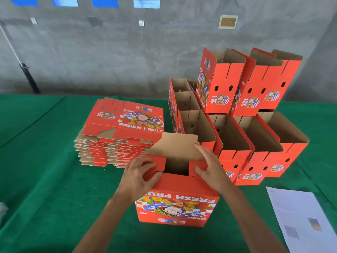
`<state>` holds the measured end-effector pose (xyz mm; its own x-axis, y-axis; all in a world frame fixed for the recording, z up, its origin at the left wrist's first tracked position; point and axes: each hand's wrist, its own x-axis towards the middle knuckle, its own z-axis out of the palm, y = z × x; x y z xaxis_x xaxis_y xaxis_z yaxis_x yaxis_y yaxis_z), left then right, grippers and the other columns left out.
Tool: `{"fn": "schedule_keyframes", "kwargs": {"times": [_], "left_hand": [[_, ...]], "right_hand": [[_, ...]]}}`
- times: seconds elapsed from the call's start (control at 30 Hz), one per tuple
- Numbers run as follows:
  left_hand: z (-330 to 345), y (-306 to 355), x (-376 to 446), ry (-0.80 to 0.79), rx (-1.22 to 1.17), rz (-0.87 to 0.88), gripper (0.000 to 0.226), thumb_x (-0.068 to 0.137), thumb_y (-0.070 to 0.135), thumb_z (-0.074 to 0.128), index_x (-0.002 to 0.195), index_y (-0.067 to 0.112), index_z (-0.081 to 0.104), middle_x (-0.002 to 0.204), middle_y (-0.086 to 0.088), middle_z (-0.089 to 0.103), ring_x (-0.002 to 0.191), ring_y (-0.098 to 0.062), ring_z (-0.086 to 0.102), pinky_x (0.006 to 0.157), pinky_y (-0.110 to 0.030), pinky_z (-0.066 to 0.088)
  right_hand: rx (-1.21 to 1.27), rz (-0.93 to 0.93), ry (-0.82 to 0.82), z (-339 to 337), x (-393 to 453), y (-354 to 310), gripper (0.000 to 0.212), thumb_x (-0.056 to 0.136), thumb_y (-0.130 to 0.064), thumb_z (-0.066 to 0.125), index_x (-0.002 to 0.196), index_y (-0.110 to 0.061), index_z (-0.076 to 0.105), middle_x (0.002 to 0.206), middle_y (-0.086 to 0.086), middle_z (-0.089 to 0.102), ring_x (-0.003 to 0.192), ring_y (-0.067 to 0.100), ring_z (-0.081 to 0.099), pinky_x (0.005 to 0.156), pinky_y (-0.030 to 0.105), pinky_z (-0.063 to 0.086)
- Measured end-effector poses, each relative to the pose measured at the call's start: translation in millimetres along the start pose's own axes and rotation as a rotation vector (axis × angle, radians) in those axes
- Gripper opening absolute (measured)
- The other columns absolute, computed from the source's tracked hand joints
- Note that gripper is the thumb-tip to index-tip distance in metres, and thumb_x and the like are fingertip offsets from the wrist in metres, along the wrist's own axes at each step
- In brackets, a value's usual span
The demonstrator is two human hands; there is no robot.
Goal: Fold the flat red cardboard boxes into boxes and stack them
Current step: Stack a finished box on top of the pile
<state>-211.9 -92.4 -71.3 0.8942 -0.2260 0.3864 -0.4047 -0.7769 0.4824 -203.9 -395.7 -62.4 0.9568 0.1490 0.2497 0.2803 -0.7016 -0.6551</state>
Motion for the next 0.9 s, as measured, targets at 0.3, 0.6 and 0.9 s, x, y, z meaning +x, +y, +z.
{"fn": "schedule_keyframes", "kwargs": {"times": [0.3, 0.6, 0.9], "left_hand": [[5, -3, 25, -0.122, -0.042, -0.117, 0.025, 0.097, 0.018, 0.069, 0.122, 0.021, 0.07, 0.119, 0.007, 0.05, 0.115, -0.013, 0.038, 0.107, -0.043, 0.041], [2, 6, 30, -0.275, -0.266, -0.185, 0.039, 0.111, 0.032, 0.036, 0.147, 0.04, 0.048, 0.156, 0.024, 0.024, 0.157, -0.013, 0.007, 0.128, -0.048, 0.011], [14, 19, 43, -0.358, 0.288, -0.174, 0.089, 0.084, 0.083, 0.05, 0.159, 0.047, 0.02, 0.152, 0.005, 0.024, 0.148, -0.017, 0.017, 0.104, -0.051, 0.052]], "right_hand": [[0.172, 0.058, 0.091, 7, -10, 8, 0.052, 0.103, -0.02, 0.055, 0.133, -0.057, 0.033, 0.139, -0.032, 0.046, 0.135, -0.013, 0.039, 0.107, 0.008, 0.034], [0.187, 0.074, -0.022, 2, -10, 16, 0.02, 0.092, -0.055, 0.063, 0.104, -0.039, 0.06, 0.139, -0.03, 0.052, 0.131, -0.007, 0.042, 0.109, 0.034, 0.038], [-0.156, 0.083, -0.122, 1, -1, 4, 0.047, 0.095, -0.047, 0.066, 0.136, -0.039, 0.044, 0.138, -0.011, 0.049, 0.128, 0.009, 0.041, 0.102, 0.031, 0.042]]}}
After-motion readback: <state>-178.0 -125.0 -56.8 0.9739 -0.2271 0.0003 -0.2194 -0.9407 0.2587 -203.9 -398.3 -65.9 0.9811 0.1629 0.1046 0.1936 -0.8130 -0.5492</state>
